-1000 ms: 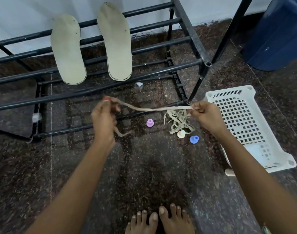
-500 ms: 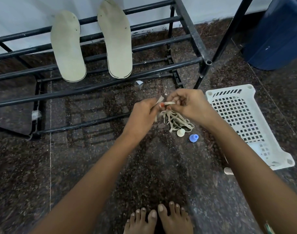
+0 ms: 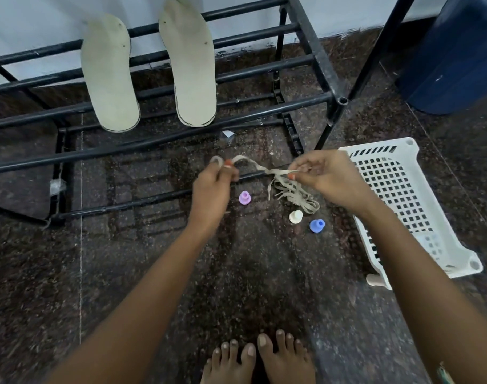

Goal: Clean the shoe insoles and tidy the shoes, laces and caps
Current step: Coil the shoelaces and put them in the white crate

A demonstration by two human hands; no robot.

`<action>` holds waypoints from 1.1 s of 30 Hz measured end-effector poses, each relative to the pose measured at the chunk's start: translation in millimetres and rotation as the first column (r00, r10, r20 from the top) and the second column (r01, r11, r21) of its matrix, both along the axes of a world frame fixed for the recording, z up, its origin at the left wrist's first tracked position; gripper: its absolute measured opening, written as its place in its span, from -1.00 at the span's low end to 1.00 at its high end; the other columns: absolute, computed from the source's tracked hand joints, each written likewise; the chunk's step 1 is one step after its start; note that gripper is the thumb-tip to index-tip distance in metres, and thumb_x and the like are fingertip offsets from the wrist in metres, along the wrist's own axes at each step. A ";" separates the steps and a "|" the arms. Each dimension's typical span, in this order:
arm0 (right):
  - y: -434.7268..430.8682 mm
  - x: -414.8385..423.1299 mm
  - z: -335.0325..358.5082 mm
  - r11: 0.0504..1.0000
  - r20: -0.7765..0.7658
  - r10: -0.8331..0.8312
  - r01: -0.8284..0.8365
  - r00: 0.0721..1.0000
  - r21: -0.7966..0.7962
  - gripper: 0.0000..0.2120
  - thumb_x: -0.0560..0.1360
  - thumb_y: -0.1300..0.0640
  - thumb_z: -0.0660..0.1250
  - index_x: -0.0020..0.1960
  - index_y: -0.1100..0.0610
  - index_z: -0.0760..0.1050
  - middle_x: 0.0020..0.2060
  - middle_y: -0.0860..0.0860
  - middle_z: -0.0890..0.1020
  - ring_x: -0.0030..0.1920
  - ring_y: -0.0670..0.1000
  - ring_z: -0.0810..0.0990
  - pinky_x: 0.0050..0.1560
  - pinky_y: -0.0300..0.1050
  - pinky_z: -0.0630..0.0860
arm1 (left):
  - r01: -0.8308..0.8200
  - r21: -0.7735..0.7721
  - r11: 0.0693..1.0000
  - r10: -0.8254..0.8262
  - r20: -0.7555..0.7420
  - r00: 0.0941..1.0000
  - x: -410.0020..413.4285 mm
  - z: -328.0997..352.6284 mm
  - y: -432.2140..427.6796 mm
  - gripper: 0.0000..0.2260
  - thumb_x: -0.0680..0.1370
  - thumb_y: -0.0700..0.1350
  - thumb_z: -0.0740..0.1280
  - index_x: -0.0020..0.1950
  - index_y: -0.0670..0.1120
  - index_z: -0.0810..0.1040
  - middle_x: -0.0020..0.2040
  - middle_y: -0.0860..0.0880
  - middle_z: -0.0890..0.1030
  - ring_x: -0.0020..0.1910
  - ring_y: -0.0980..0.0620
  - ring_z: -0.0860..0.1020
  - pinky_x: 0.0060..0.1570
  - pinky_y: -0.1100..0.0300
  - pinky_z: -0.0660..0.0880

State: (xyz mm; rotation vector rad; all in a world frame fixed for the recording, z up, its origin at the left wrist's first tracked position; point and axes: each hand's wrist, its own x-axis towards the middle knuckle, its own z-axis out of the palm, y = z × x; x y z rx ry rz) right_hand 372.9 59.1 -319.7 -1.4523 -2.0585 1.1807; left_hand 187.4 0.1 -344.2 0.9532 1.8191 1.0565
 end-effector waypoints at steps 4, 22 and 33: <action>-10.3 -31.4 10.9 0.989 0.028 0.125 -0.127 0.992 0.078 -0.96 0.40 0.22 0.41 -0.16 0.12 0.61 -0.27 0.02 0.64 -0.27 -0.06 0.55 -0.18 -0.32 0.42 | 0.188 0.080 0.979 -0.187 -0.024 0.982 23.9 13.4 3.8 -0.77 0.65 -0.06 0.09 -0.04 -0.09 0.50 -0.12 -0.03 0.57 -0.23 0.12 0.47 -0.21 0.26 0.37; 13.9 42.5 9.5 0.981 -0.259 -0.174 0.143 0.950 -0.134 -0.89 0.38 0.33 0.39 -0.19 0.13 0.56 -0.43 -0.16 0.63 -0.37 -0.20 0.52 -0.27 -0.42 0.46 | -0.308 0.030 0.951 0.309 -0.054 0.949 -35.6 -6.0 2.8 -0.69 0.65 -0.07 0.10 -0.26 -0.06 0.43 -0.31 0.03 0.45 -0.43 0.18 0.41 -0.29 0.26 0.37; -2.1 -6.0 -7.8 0.973 -0.177 -0.083 0.041 0.981 -0.228 -0.94 0.39 0.23 0.41 -0.17 0.10 0.59 -0.24 0.19 0.65 -0.28 0.09 0.49 -0.19 0.00 0.43 | 0.176 -0.045 0.983 -0.171 0.098 0.980 9.7 13.2 6.5 -0.70 0.65 -0.04 0.08 -0.02 -0.15 0.54 -0.35 0.03 0.48 -0.52 0.25 0.40 -0.46 0.41 0.28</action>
